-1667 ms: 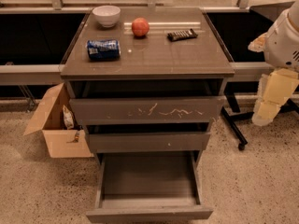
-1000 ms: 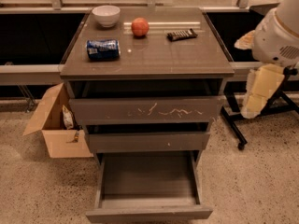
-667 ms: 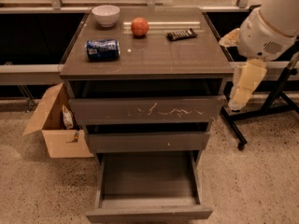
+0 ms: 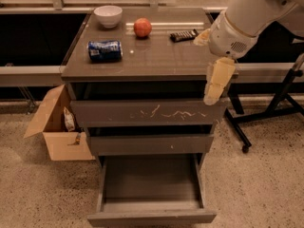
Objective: Place pepsi can into bottom drawer
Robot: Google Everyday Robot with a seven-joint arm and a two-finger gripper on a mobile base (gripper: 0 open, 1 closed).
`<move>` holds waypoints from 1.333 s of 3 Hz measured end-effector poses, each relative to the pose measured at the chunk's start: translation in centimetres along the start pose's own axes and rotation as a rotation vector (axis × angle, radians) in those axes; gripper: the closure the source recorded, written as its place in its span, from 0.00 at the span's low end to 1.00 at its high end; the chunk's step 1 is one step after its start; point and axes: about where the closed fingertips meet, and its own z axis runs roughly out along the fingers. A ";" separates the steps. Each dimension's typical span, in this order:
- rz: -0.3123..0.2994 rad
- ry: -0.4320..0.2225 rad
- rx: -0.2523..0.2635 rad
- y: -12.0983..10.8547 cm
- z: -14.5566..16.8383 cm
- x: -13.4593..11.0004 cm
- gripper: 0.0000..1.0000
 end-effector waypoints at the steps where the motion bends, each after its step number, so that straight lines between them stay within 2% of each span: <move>1: -0.001 0.000 0.000 0.0 0.0 0.0 0.00; 3: -0.130 -0.041 0.028 -5.4 2.9 -4.8 0.00; 4: -0.211 -0.081 0.036 -9.1 5.5 -10.0 0.00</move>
Offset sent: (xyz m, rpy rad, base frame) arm 0.0641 0.0555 0.0013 0.0175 -0.0959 0.1118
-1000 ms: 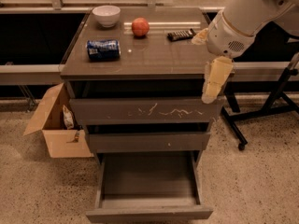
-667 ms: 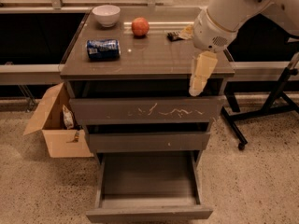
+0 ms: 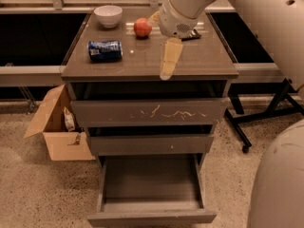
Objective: Place pepsi can into bottom drawer
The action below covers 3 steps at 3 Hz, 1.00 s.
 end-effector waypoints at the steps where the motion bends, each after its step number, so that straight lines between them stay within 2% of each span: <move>1: 0.000 0.000 0.000 0.0 0.0 0.0 0.00; 2: -0.006 -0.026 0.007 -1.4 1.3 -0.5 0.00; 3: -0.024 -0.040 0.002 -4.1 3.7 -1.4 0.00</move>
Offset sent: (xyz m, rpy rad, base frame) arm 0.0360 0.0244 -0.0075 0.0588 -0.0163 0.0211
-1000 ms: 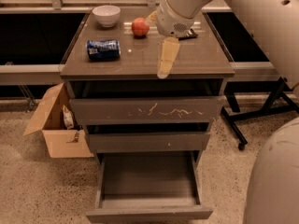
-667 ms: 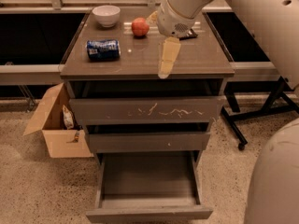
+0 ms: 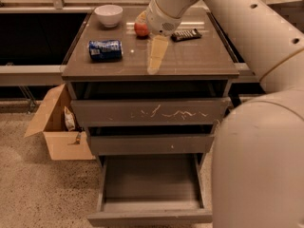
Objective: Place pepsi can into bottom drawer
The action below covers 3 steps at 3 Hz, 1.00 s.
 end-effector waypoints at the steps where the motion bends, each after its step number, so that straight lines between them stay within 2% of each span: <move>1: -0.007 -0.015 0.012 -3.4 3.0 -2.0 0.00; 2: 0.006 -0.039 0.030 -5.1 4.6 -3.2 0.00; 3: 0.040 -0.101 0.046 -6.2 6.1 -4.2 0.00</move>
Offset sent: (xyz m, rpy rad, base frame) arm 0.0700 0.0779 -0.0041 0.0818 -0.0320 -0.0179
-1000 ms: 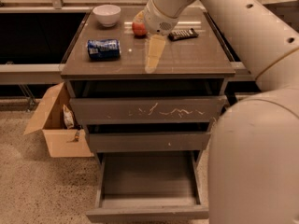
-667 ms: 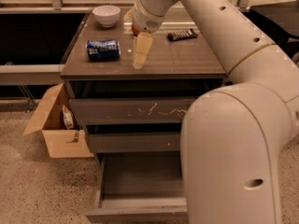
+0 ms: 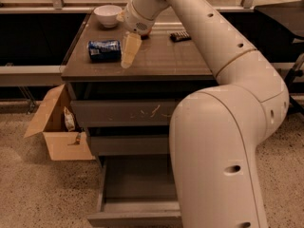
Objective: Place pepsi can into bottom drawer
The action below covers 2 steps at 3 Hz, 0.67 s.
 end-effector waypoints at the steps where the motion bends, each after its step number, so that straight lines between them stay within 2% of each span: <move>1: 0.019 -0.051 -0.004 -0.7 1.8 -1.1 0.00; 2: 0.045 -0.091 -0.024 -1.2 3.6 -1.7 0.00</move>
Offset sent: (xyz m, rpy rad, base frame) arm 0.0324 0.0443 -0.0143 0.1331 0.0857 0.0049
